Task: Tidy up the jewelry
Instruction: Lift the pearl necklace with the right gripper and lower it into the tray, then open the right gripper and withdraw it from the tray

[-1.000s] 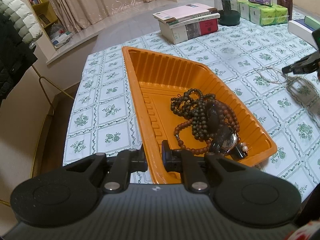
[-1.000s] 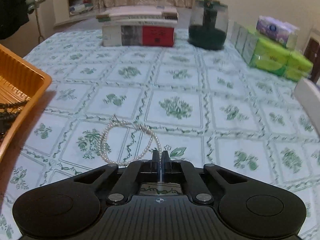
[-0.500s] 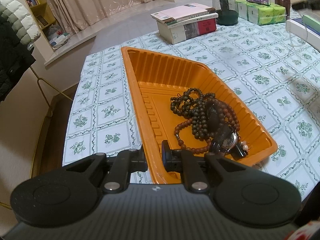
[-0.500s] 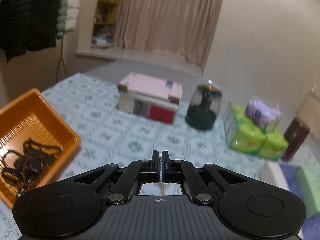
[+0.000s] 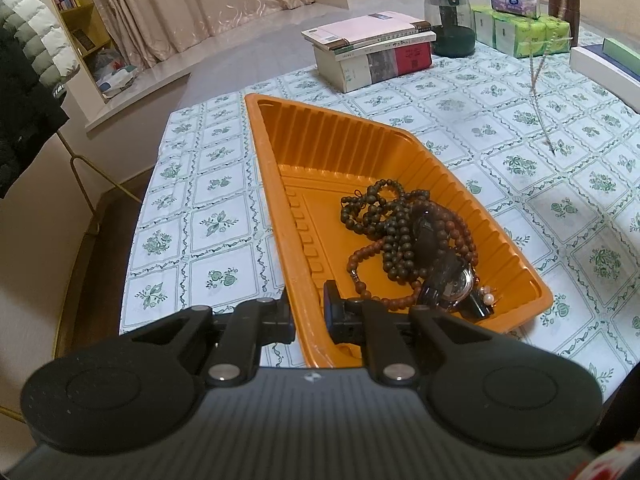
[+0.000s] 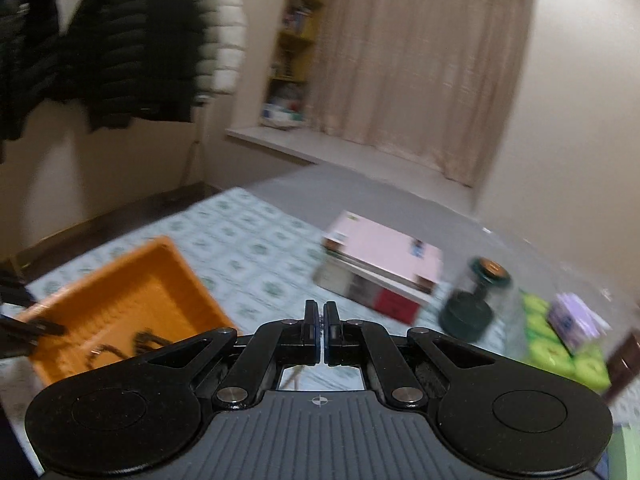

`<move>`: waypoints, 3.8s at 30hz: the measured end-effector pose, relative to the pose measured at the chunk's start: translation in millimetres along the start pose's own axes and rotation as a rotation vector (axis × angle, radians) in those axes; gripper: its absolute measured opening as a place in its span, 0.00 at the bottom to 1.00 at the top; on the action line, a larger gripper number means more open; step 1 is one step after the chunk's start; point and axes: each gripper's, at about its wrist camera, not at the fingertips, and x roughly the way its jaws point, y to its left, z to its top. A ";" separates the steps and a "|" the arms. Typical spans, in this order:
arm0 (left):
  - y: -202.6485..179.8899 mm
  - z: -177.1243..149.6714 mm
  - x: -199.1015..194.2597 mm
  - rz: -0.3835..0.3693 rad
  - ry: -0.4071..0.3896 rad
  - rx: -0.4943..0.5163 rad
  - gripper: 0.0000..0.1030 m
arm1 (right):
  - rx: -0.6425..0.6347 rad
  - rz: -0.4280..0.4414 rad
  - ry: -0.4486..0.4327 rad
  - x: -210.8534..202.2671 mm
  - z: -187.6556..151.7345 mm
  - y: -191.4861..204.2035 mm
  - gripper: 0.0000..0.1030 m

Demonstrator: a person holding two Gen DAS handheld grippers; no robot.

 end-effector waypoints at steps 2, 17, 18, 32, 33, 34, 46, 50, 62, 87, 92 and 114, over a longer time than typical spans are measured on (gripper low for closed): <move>1.0 -1.1 0.2 -0.003 -0.001 -0.002 0.11 | -0.020 0.045 -0.007 2.6 9.4 14.6 0.01; 2.7 -3.0 0.1 -0.014 -0.011 -0.019 0.11 | -0.114 0.280 -0.029 44.3 43.3 106.3 0.01; 3.0 -3.3 -0.1 -0.014 -0.011 -0.020 0.11 | -0.106 0.283 -0.024 50.4 43.5 109.2 0.01; 2.5 -3.6 -0.3 -0.015 -0.012 -0.023 0.11 | -0.015 0.352 0.104 101.9 23.7 117.9 0.01; 2.8 -3.6 -0.3 -0.015 -0.012 -0.023 0.11 | -0.011 0.353 0.114 104.2 21.0 117.8 0.01; 2.9 -3.7 -0.3 -0.015 -0.012 -0.022 0.11 | -0.005 0.355 0.126 106.9 18.5 117.2 0.01; 3.4 -5.3 0.3 -0.015 -0.012 -0.023 0.11 | 0.042 0.359 0.223 130.0 -4.7 112.0 0.01; 3.6 -5.0 0.2 -0.015 -0.012 -0.023 0.11 | 0.044 0.346 0.258 134.8 -9.3 110.8 0.01; 3.7 -5.0 0.1 -0.015 -0.012 -0.024 0.11 | 0.053 0.340 0.270 139.2 -10.8 112.5 0.01; 4.9 -3.6 4.1 -0.028 -0.008 -0.001 0.11 | -0.032 0.308 0.317 151.9 -4.5 111.5 0.01; 8.9 -0.6 4.4 -0.039 -0.012 0.005 0.11 | -0.079 0.303 0.294 153.2 7.2 111.5 0.01; 15.0 -5.0 3.2 -0.054 -0.018 -0.025 0.11 | -0.282 0.447 0.354 166.5 16.2 143.0 0.01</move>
